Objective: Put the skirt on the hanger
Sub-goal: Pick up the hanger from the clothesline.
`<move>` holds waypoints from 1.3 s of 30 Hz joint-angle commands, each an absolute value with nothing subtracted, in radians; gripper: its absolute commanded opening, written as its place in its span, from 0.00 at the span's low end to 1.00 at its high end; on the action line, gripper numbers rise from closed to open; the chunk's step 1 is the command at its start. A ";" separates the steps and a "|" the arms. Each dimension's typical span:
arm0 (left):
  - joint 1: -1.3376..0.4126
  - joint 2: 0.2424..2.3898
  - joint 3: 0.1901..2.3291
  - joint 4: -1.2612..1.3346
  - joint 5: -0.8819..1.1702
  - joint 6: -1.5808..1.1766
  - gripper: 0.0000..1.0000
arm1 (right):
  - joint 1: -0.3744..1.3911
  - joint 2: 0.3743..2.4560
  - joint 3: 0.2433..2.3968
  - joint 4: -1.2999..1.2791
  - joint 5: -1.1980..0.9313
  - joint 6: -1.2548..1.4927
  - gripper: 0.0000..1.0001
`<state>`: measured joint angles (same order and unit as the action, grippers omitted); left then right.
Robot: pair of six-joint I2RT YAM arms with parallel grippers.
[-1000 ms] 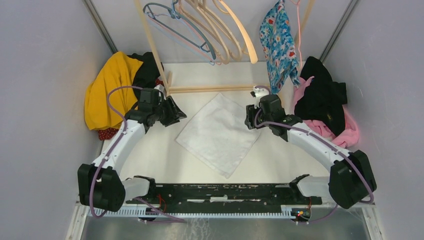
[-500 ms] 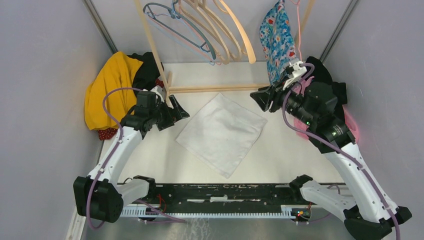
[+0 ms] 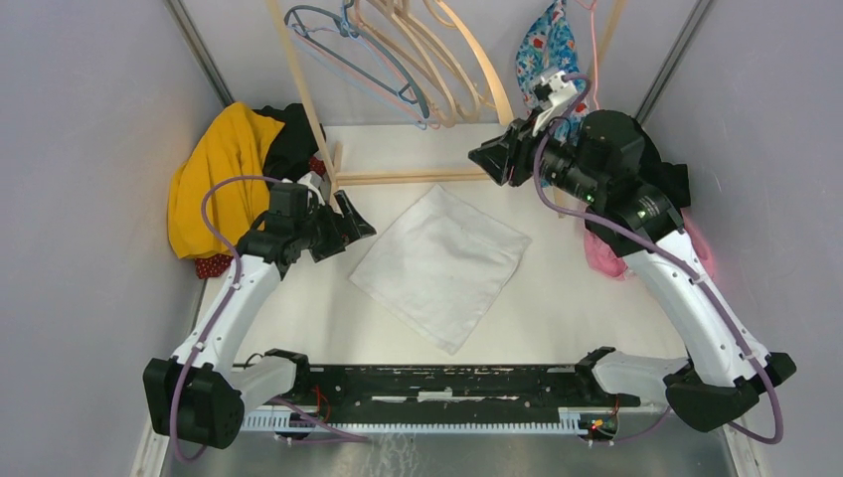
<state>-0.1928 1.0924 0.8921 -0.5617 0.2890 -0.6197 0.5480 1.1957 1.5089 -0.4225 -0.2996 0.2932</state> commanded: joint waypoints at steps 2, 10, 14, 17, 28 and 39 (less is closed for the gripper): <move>-0.196 1.075 0.920 -0.558 0.299 -0.571 0.99 | 0.549 1.199 1.640 -0.390 -0.163 0.246 0.41; -0.195 1.074 0.928 -0.560 0.307 -0.564 0.99 | 0.544 1.264 1.735 -0.336 0.030 0.164 0.41; -0.196 1.075 0.930 -0.559 0.313 -0.561 0.99 | 0.519 1.339 1.788 -0.324 0.027 0.149 0.41; -0.195 1.075 0.931 -0.562 0.319 -0.559 0.99 | 0.479 1.383 1.827 -0.314 0.001 0.152 0.41; -0.195 1.079 0.932 -0.565 0.323 -0.548 1.00 | 0.397 1.516 1.916 -0.278 -0.095 0.183 0.43; -0.196 1.107 0.945 -0.565 0.323 -0.536 1.00 | 0.387 1.613 1.962 -0.254 -0.145 0.186 0.49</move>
<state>-0.1928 1.1019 0.8963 -0.5751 0.2974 -0.5816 0.3923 1.5921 1.9079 -0.3119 -0.1200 0.1780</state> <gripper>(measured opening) 0.997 0.465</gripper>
